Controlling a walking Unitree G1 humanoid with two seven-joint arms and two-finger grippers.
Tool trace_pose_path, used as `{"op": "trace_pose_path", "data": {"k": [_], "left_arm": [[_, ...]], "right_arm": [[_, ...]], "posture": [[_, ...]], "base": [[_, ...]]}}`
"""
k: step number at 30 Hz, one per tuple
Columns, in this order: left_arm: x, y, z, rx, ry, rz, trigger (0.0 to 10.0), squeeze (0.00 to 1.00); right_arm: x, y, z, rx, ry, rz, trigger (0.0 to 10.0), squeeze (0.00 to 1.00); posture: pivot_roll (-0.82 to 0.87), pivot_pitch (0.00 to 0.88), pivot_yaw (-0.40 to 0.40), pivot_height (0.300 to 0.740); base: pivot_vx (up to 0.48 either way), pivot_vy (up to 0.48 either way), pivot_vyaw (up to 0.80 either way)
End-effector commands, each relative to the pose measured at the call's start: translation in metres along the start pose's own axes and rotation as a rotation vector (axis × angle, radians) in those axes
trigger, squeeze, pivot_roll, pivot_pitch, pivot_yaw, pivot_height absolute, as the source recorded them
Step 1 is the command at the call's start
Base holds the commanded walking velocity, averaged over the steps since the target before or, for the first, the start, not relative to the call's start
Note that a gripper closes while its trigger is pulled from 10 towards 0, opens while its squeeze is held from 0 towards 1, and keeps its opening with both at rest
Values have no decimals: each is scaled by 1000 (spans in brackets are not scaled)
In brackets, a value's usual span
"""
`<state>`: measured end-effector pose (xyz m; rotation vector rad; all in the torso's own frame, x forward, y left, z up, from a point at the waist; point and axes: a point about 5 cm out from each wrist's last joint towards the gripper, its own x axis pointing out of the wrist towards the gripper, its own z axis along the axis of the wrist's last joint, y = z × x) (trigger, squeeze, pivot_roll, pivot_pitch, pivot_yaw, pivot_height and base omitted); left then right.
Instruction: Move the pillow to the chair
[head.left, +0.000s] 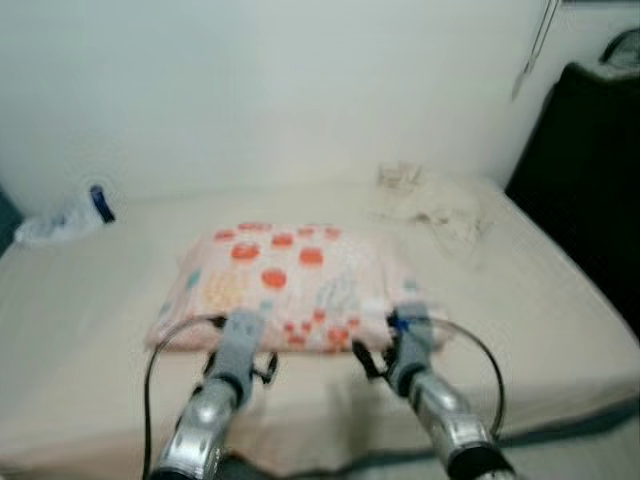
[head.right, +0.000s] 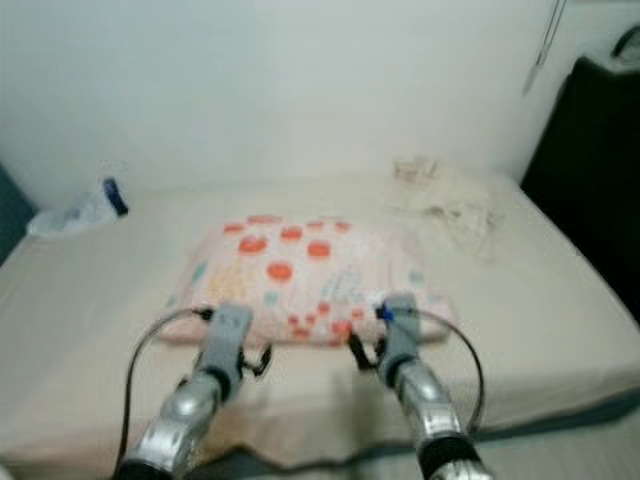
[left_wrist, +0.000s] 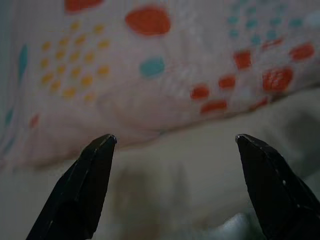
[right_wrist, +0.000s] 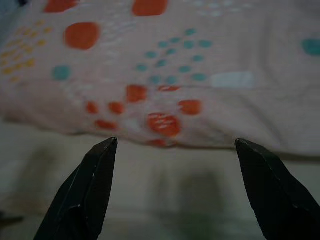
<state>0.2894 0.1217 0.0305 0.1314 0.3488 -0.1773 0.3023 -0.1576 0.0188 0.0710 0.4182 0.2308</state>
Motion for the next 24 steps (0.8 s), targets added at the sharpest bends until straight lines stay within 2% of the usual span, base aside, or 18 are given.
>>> {"op": "trace_pose_path", "data": {"k": [1,7,13,16,24], "left_arm": [[0,-5,1,-9,-3,-16,10000,0],[1,-8,3,-27,-10,-20,10000,0],[1,-6,3,-28,-12,-10,10000,0],[2,0,11,-34,-50,18,10000,0],[8,21,24,-26,-83,126,10000,0]], "right_arm": [[-2,-5,-1,1,4,-15,10000,0],[-2,-6,-1,4,6,-23,10000,0],[-3,-16,1,49,-6,-71,10000,0],[-5,-28,4,75,7,-123,10000,0],[-5,-41,23,140,-68,-137,10000,0]], "posture": [[-74,36,42,740],[-75,38,41,740],[-71,39,40,740],[-74,44,41,735],[-81,47,46,690]], "base": [[364,0,0],[89,0,0],[0,0,0],[0,0,0],[0,0,0]]}}
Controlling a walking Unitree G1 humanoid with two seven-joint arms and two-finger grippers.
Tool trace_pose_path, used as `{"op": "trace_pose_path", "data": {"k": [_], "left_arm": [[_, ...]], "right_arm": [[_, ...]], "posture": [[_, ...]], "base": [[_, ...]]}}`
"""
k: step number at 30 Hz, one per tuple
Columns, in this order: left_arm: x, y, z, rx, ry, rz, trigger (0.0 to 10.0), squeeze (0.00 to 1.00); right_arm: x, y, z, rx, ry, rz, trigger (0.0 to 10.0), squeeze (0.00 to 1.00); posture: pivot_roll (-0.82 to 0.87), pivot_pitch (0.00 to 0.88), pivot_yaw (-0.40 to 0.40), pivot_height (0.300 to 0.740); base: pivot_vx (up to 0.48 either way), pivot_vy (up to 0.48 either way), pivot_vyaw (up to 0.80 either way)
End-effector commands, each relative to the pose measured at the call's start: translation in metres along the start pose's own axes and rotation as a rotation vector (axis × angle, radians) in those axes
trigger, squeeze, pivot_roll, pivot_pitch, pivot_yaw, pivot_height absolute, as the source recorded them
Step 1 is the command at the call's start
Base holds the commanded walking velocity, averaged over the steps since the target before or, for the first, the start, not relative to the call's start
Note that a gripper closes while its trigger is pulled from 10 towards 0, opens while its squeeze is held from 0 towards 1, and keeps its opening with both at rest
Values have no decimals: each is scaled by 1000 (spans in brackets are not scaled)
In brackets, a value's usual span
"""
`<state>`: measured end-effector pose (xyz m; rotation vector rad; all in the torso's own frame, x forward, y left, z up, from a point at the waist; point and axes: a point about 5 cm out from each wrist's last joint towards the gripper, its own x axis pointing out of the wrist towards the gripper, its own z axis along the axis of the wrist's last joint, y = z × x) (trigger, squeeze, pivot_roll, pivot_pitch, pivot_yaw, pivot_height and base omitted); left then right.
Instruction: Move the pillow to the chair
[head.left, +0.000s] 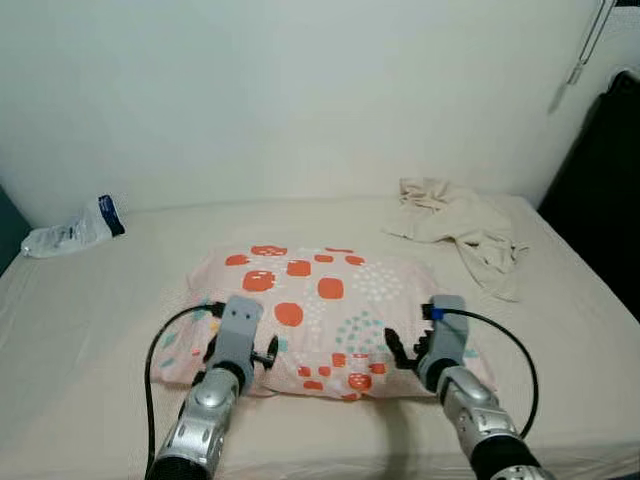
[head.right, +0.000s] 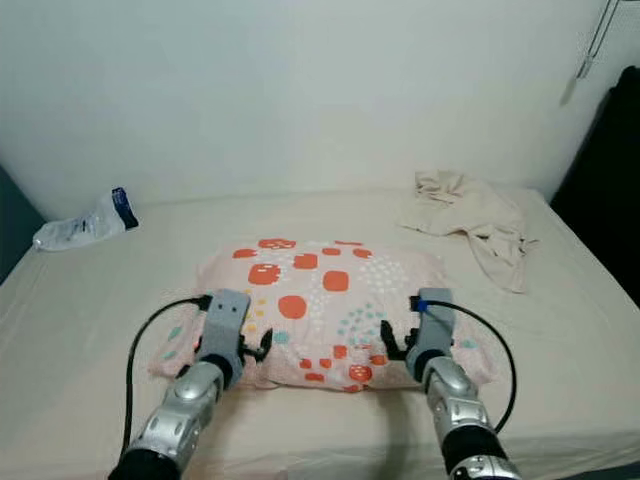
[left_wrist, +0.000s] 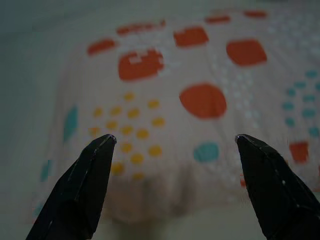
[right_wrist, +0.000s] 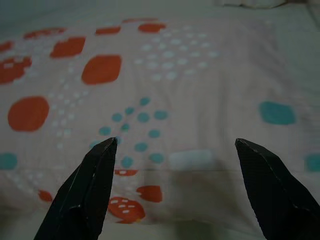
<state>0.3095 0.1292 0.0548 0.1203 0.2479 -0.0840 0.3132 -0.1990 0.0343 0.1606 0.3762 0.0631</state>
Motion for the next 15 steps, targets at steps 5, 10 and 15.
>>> {"op": "trace_pose_path", "data": {"k": [5,10,15], "left_arm": [[2,15,-2,-11,13,72,10000,0],[3,16,-4,-83,27,81,10000,0],[3,14,-8,-166,38,66,10000,0]], "right_arm": [[1,-4,13,69,-50,7,10000,0],[0,-12,21,146,-91,0,10000,0],[-1,-19,26,219,-129,-4,10000,0]], "posture": [[-83,45,50,675],[-84,46,55,650],[-84,45,54,630]], "base": [[0,0,0],[0,0,0],[0,0,0]]}}
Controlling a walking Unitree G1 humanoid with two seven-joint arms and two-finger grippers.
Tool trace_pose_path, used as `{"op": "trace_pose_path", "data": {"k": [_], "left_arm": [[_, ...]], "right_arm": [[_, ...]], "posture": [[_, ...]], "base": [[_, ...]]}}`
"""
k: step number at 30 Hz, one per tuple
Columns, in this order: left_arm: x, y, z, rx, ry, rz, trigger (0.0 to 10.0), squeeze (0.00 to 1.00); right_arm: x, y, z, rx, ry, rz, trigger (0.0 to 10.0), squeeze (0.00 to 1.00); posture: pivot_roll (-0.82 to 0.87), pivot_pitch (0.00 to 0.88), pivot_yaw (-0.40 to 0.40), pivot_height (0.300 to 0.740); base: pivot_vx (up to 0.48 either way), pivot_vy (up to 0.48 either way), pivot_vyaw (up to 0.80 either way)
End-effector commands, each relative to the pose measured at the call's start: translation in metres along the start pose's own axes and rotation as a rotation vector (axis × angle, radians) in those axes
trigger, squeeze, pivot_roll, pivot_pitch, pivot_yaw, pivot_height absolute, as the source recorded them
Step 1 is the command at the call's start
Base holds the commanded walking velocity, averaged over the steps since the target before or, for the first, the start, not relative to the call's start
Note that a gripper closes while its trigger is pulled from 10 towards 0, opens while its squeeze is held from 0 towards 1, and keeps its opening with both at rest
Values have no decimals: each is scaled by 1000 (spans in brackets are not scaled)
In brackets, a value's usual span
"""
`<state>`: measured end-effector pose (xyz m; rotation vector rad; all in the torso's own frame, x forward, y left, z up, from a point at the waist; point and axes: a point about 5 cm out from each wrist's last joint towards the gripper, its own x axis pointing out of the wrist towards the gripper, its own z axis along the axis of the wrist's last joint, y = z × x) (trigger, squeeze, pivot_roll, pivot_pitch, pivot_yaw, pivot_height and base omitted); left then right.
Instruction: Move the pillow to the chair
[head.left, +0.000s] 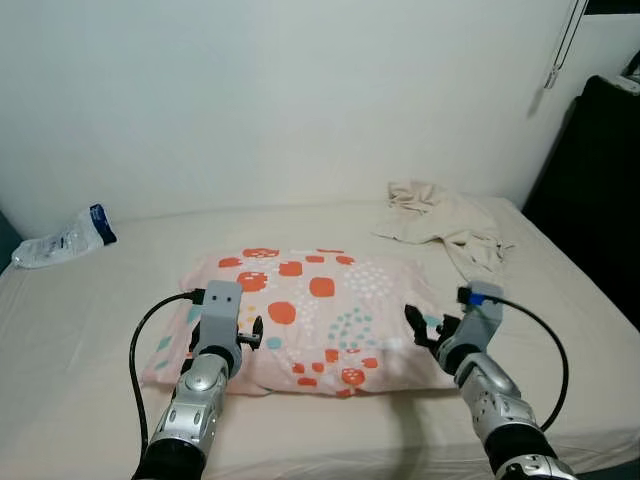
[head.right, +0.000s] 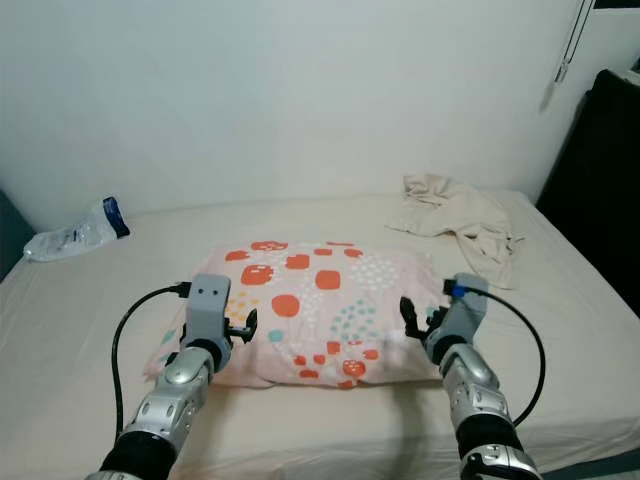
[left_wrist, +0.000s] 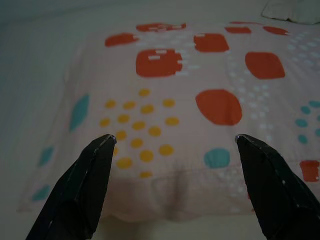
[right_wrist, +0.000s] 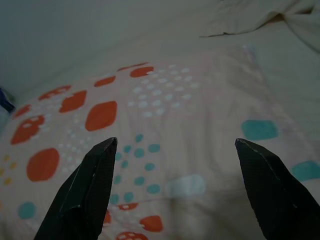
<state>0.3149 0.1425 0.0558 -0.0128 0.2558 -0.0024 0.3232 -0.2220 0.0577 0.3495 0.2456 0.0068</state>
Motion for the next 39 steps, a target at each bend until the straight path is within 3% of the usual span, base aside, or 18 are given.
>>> {"op": "trace_pose_path", "data": {"k": [1,11,14,15,16,17,18,23,29,35,37,39], "left_arm": [[-1,2,-8,-29,33,1,10000,0],[0,3,-6,-76,31,-9,10000,0],[1,3,-5,-96,31,-14,10000,0],[1,2,-5,-136,34,-23,10000,0],[1,2,-5,-136,34,-23,10000,0],[1,1,-4,-165,35,-34,10000,0],[1,0,-4,-171,35,-37,10000,0],[1,-1,-4,-180,36,-46,10000,0],[0,-3,-3,-183,37,-59,10000,0],[-5,-2,-3,-178,35,-77,10000,0],[-9,2,-3,-171,34,-74,10000,0],[-10,3,-4,-169,35,-73,10000,0]], "right_arm": [[-1,-1,0,43,1,1,10000,0],[-3,-10,5,148,-34,-17,10000,0],[-4,-12,6,214,-54,-14,10000,0],[-4,-12,11,310,-99,16,10000,0],[-4,-12,11,310,-99,16,10000,0],[-5,-13,18,401,-152,53,10000,0],[-6,-13,20,427,-169,67,10000,0],[-8,-16,28,524,-232,113,10000,0],[-7,-24,17,608,-225,48,10000,0],[-2,-11,14,677,-227,153,10000,0],[3,6,24,673,-248,292,10000,0],[4,10,27,673,-254,323,10000,0]], "posture": [[-84,45,55,625],[-82,53,54,590],[-82,55,55,580],[-83,56,58,570],[-83,56,58,570],[-84,57,59,560],[-84,57,59,555],[-84,62,66,535],[-75,78,82,525],[-47,103,96,525],[-29,120,98,525],[-29,120,98,525]], "base": [[0,0,0],[0,0,0],[0,0,0],[0,0,0],[0,0,0],[0,0,0],[0,0,0],[0,0,0],[0,0,0],[0,0,0],[0,0,0],[0,0,0]]}}
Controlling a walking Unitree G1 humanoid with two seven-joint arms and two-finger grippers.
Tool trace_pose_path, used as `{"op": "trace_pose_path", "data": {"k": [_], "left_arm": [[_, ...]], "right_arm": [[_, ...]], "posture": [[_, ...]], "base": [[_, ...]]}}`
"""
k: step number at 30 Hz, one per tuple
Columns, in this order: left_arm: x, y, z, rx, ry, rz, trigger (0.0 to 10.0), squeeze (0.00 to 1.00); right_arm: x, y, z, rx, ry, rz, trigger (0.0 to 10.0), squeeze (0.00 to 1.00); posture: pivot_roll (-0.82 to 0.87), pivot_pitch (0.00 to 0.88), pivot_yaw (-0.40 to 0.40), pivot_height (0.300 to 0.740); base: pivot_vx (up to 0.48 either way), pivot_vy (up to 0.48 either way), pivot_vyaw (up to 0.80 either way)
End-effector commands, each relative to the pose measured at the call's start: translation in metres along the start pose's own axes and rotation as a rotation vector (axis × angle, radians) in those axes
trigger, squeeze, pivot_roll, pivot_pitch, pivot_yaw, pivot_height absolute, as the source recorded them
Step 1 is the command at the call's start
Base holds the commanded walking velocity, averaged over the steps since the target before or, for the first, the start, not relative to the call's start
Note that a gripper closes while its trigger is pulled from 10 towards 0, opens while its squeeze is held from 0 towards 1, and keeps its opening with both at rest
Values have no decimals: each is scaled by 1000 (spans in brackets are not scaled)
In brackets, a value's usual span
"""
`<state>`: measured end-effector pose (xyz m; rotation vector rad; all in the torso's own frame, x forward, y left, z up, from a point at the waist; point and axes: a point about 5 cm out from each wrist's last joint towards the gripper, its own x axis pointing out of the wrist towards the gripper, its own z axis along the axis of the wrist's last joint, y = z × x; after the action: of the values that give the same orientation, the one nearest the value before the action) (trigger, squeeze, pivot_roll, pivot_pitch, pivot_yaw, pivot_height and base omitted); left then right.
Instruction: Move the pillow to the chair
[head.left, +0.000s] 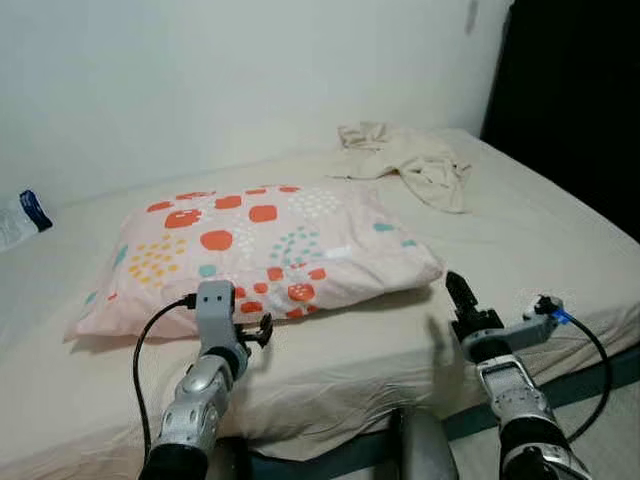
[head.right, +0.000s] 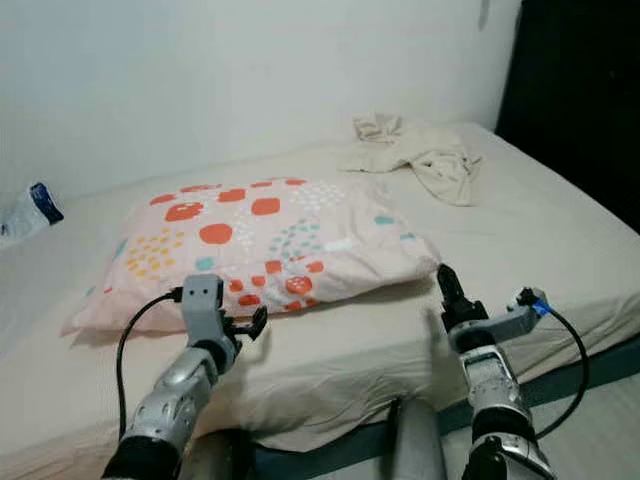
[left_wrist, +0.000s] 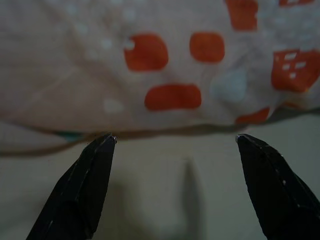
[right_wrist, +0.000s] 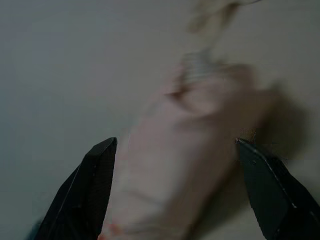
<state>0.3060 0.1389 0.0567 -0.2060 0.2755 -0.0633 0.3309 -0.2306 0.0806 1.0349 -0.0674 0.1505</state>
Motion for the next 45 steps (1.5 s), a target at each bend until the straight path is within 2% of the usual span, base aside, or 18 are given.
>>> {"op": "trace_pose_path", "data": {"k": [1,5,15,22,26,34,36,38,45], "left_arm": [[-4,10,-1,15,16,19,10000,0],[-10,14,-2,18,21,28,10000,0],[-26,14,-1,24,32,24,10000,0],[-43,18,-2,37,44,30,10000,0],[-47,18,0,38,45,31,10000,0],[-64,14,3,42,54,25,10000,0],[-71,13,5,38,59,22,10000,0],[-72,12,5,36,60,22,10000,0],[-83,3,10,-2,56,7,10000,0]], "right_arm": [[9,12,-6,15,25,78,10000,0],[16,13,-2,17,2,30,10000,0],[21,8,18,70,-96,-72,10000,0],[27,14,7,70,-47,-57,10000,0],[28,14,6,76,-44,-54,10000,0],[30,13,15,118,-99,-87,10000,0],[36,22,14,140,-97,-38,10000,0],[38,24,12,142,-87,-16,10000,0],[53,51,-5,122,-2,137,10000,0]], "posture": [[-22,128,100,525],[-1,153,101,525],[40,205,110,525],[71,244,108,525],[81,256,109,525],[123,294,119,525],[139,319,116,525],[139,319,116,525],[152,366,107,525]], "base": [[0,0,0],[0,0,0],[0,0,0],[0,0,0],[0,0,0],[0,0,0],[0,0,0],[0,0,0],[0,0,0]]}}
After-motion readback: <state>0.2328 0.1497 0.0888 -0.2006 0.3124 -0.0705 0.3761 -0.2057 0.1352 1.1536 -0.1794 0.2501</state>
